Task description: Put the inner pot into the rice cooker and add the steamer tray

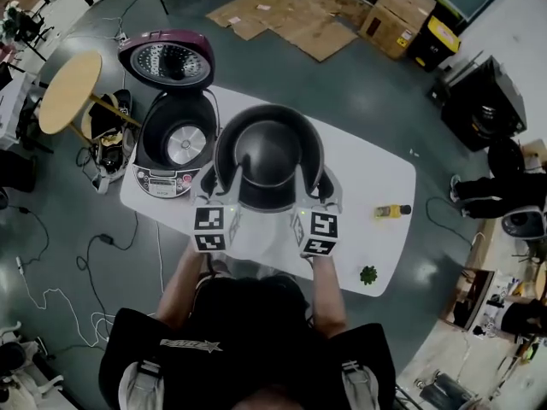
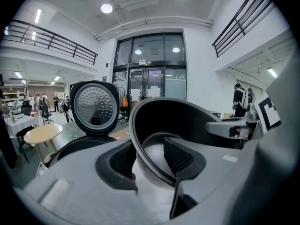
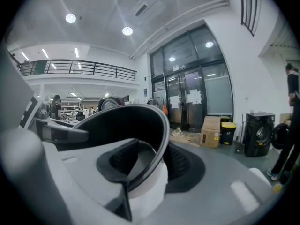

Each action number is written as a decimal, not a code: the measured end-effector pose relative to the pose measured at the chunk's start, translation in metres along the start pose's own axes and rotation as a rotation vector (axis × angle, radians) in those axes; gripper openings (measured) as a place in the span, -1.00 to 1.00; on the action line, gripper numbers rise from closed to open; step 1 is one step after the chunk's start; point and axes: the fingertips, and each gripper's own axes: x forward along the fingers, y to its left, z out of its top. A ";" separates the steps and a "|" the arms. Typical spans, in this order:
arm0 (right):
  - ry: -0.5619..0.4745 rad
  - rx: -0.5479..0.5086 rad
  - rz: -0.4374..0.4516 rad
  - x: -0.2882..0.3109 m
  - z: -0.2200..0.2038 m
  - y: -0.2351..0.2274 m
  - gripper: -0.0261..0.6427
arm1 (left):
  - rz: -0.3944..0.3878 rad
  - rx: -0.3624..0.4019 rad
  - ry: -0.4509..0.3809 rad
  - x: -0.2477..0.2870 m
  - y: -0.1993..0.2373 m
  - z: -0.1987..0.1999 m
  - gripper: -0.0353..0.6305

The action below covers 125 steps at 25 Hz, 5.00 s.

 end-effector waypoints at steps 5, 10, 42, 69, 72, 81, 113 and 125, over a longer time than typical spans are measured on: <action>-0.018 -0.010 0.016 0.019 0.017 0.040 -0.43 | 0.020 -0.004 -0.024 -0.009 0.044 0.013 -0.33; -0.033 -0.016 0.037 0.036 0.030 0.073 -0.43 | 0.042 -0.015 -0.037 -0.015 0.080 0.021 -0.35; 0.002 -0.042 0.102 0.138 0.038 0.249 -0.43 | 0.111 -0.066 -0.018 -0.034 0.276 0.007 -0.36; 0.286 0.053 0.061 0.203 -0.041 0.244 -0.43 | 0.050 -0.055 0.303 0.037 0.302 -0.062 -0.35; 0.320 0.065 0.066 0.207 -0.050 0.247 -0.43 | 0.050 -0.055 0.339 0.041 0.306 -0.070 -0.35; 0.402 0.096 0.060 0.216 -0.066 0.244 -0.43 | 0.045 -0.045 0.414 0.054 0.309 -0.084 -0.34; 0.559 0.206 0.120 0.223 -0.091 0.242 -0.43 | 0.027 -0.071 0.544 0.061 0.312 -0.106 -0.33; 0.557 0.179 0.113 0.220 -0.093 0.238 -0.36 | 0.084 -0.054 0.520 0.055 0.324 -0.104 -0.33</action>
